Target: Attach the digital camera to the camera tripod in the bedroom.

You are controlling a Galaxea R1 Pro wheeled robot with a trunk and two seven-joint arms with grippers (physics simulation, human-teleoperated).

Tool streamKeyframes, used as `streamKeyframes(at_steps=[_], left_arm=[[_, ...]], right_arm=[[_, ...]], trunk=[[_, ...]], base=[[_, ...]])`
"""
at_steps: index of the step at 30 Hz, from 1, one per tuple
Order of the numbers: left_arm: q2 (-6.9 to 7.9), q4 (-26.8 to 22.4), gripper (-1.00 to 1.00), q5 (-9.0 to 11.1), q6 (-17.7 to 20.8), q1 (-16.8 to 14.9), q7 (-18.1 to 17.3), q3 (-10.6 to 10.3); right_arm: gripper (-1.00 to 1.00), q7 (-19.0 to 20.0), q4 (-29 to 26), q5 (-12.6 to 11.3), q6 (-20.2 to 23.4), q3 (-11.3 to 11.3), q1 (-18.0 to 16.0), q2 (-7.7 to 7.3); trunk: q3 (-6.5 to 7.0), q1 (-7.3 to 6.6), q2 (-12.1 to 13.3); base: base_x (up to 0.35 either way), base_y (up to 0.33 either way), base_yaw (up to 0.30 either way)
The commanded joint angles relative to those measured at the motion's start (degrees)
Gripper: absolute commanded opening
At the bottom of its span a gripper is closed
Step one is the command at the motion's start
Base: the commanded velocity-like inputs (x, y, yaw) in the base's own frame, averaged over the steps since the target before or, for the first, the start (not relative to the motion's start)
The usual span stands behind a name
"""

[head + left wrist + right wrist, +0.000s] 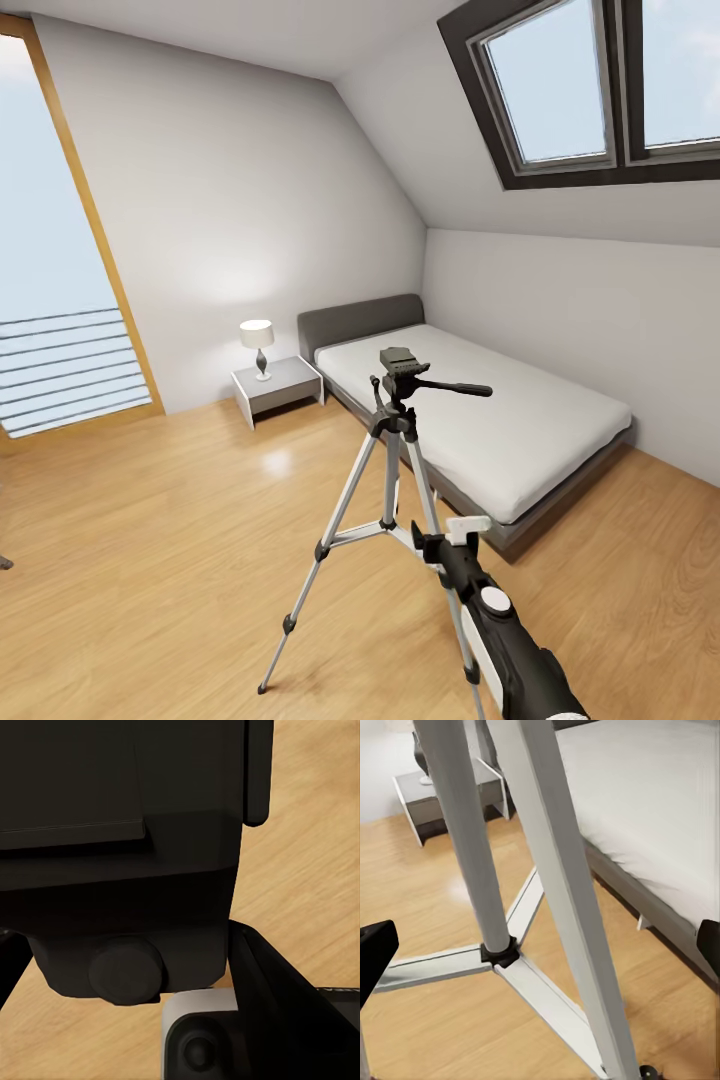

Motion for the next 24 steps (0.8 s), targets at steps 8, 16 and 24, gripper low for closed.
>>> streamKeyframes(at_steps=[8,16,24], left_arm=[[-0.04,0.11,-1.0,0.13,-0.11,-0.06,0.34,-0.51],[-0.05,0.11,-1.0,0.13,-0.1,-0.06,0.33,-0.53],[-0.05,0.21,-1.0,0.13,-0.08,-0.06,0.33,-0.53]], right_arm=[[1.0,-0.53,0.09,0.39,2.37,-0.11,-3.92,0.87],[1.0,-0.99,0.81,0.49,6.82,-0.11,-7.72,2.62],[1.0,-3.46,0.96,0.53,10.99,-0.11,-8.96,3.11]], trunk=[[-0.13,0.03,-0.13],[-0.13,0.03,-0.13],[-0.13,0.03,-0.13]], base=[[0.0,0.0,0.0],[0.0,0.0,0.0],[0.0,0.0,0.0]])
